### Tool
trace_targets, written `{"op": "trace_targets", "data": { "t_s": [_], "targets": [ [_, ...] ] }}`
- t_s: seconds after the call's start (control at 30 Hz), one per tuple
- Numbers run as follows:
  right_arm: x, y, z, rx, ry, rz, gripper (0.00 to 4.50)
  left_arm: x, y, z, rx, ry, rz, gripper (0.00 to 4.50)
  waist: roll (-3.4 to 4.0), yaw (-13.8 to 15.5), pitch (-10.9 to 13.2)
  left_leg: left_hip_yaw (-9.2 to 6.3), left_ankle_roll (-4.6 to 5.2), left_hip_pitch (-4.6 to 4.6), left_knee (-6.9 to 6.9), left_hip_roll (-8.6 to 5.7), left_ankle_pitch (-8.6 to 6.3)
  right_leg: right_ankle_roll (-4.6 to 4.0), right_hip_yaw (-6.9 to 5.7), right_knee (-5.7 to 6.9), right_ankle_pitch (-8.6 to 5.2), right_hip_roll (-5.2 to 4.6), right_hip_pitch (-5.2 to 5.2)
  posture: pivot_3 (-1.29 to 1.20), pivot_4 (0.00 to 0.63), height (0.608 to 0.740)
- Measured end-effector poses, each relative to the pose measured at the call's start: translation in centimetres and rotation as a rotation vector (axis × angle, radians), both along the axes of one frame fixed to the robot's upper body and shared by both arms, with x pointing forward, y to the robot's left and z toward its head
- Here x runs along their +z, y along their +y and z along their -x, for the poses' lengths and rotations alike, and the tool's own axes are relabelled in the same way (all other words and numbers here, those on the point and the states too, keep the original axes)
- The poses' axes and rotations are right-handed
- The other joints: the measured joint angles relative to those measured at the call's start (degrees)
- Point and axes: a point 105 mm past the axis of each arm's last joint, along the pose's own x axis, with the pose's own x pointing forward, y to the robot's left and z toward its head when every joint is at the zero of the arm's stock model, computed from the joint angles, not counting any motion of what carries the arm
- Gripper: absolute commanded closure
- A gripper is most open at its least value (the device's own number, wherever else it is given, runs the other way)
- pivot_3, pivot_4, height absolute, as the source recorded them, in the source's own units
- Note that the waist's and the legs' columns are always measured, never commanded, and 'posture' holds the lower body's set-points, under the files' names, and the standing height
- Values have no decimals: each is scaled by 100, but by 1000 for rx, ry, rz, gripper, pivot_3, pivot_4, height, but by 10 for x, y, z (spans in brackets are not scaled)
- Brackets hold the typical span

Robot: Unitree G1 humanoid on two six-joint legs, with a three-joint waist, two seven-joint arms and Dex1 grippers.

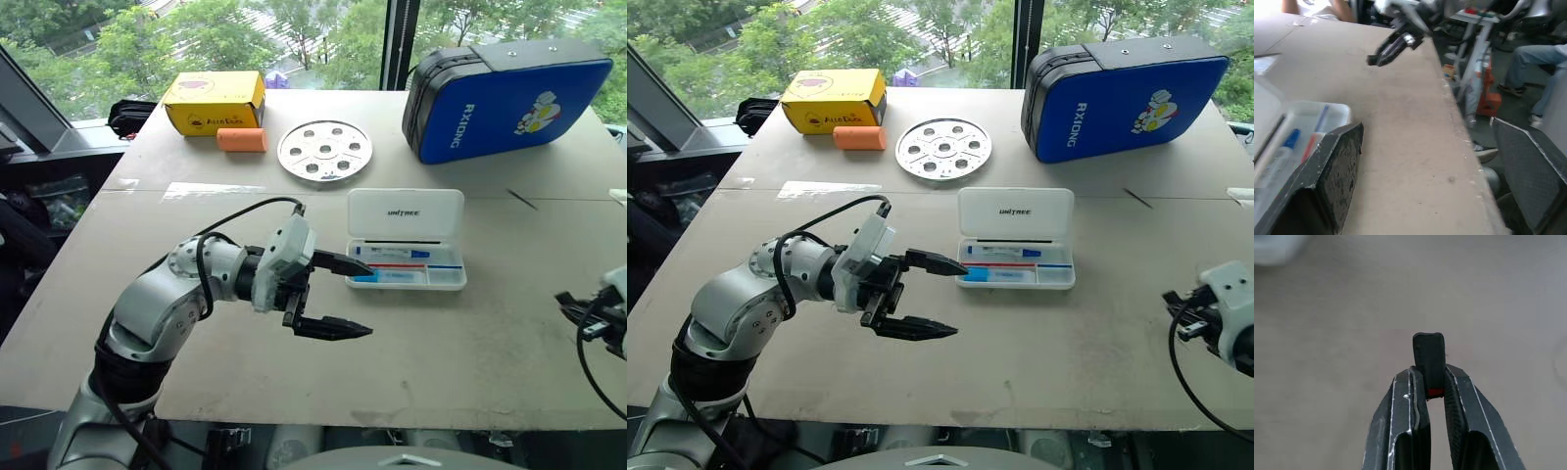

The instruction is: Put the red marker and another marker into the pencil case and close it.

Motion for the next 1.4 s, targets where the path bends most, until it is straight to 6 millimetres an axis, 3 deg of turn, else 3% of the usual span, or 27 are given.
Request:
{"op": "trace_targets", "data": {
  "t_s": [0.1, 0.27, 0.4, 0.57, 0.73, 0.87, 0.97, 1.07, 1.13, 1.17, 1.2, 1.23, 1.3, 1.4],
  "targets": [
    [20, 38, -16, 210, -39, 13, 4479, -5, 11, 4, 19, 55, -8, 287, -14, 3, 10, -11, 0, -6, 2, 6, 0, -3, -15, 1, 0, 2, -3, 0, 150, 740],
    [19, 80, -29, 451, 21, 60, 4479, -6, 33, 10, 82, 96, -32, 287, -18, 75, 18, -14, 0, -21, -1, 3, -1, -1, -20, -10, 0, -22, -6, 0, 150, 740],
    [9, 86, -40, 523, 84, 114, 4479, -7, 43, 15, 118, 120, -26, 287, -20, 97, 25, -14, 0, -24, 0, -6, -1, -1, -23, -11, 0, -38, -8, 0, 150, 740],
    [-3, 81, -49, 564, 139, 176, 4479, -5, 42, 22, 160, 127, -6, 287, -19, 93, 26, -12, 0, -22, 0, -6, -1, -1, -19, -8, 0, -41, -8, 0, 150, 740],
    [-11, 82, -53, 628, 173, 201, 2226, -2, 37, 27, 172, 129, 10, 287, -18, 61, 26, -13, 0, -18, 0, -5, -1, -1, -21, -3, 0, -37, -8, 0, 150, 740],
    [-11, 83, -53, 660, 171, 193, 154, -2, 41, 25, 205, 130, 16, 287, -17, 56, 27, -13, 0, -18, 0, -5, -1, -1, -21, -3, 0, -37, -8, 0, 150, 740],
    [-2, 79, -53, 621, 164, 125, 306, -2, 42, 26, 206, 138, 22, 287, -17, 74, 27, -14, 0, -19, 0, -5, -1, -1, -21, -3, 0, -39, -8, 0, 150, 740],
    [17, 66, -55, 496, 161, -32, 1574, -4, 43, 26, 217, 145, 25, 287, -17, 88, 27, -11, 0, -20, 0, -6, -1, -2, -18, -3, 1, -41, -7, 0, 150, 740],
    [31, 59, -62, 415, 137, -135, 2757, -5, 44, 27, 224, 150, 25, 287, -18, 84, 27, -12, 1, -18, 0, -6, -1, -3, -19, -2, 1, -39, -7, 0, 150, 740],
    [33, 59, -64, 400, 130, -152, 2757, -5, 44, 27, 225, 150, 25, 287, -18, 76, 27, -11, 0, -16, 0, -6, -1, -3, -18, -3, 1, -38, -6, 0, 150, 740],
    [40, 53, -80, 303, 103, -213, 3413, -5, 45, 27, 233, 147, 27, 287, -16, 38, 27, -8, 1, -8, -1, -5, -1, -4, -15, 1, 1, -36, -4, 0, 150, 740],
    [47, 51, -100, 221, 62, -260, 3604, -5, 43, 26, 232, 143, 33, 287, -19, -10, 31, 9, 0, -5, 1, -3, -1, -10, -2, -1, 5, -27, -7, 0, 150, 740],
    [54, 40, -126, 85, 16, -267, 4467, -2, 41, 26, 221, 127, 41, 287, -8, -6, 38, 9, 0, -10, -2, -8, 0, -12, 1, 1, 7, -27, -14, 0, 150, 740],
    [51, 38, -156, -28, 3, -257, 4467, -3, 40, 26, 224, 127, 47, 287, -7, 13, 38, 4, 0, -13, -3, -9, 0, -12, -4, 0, 7, -23, -16, 0, 150, 740]
  ]
}}
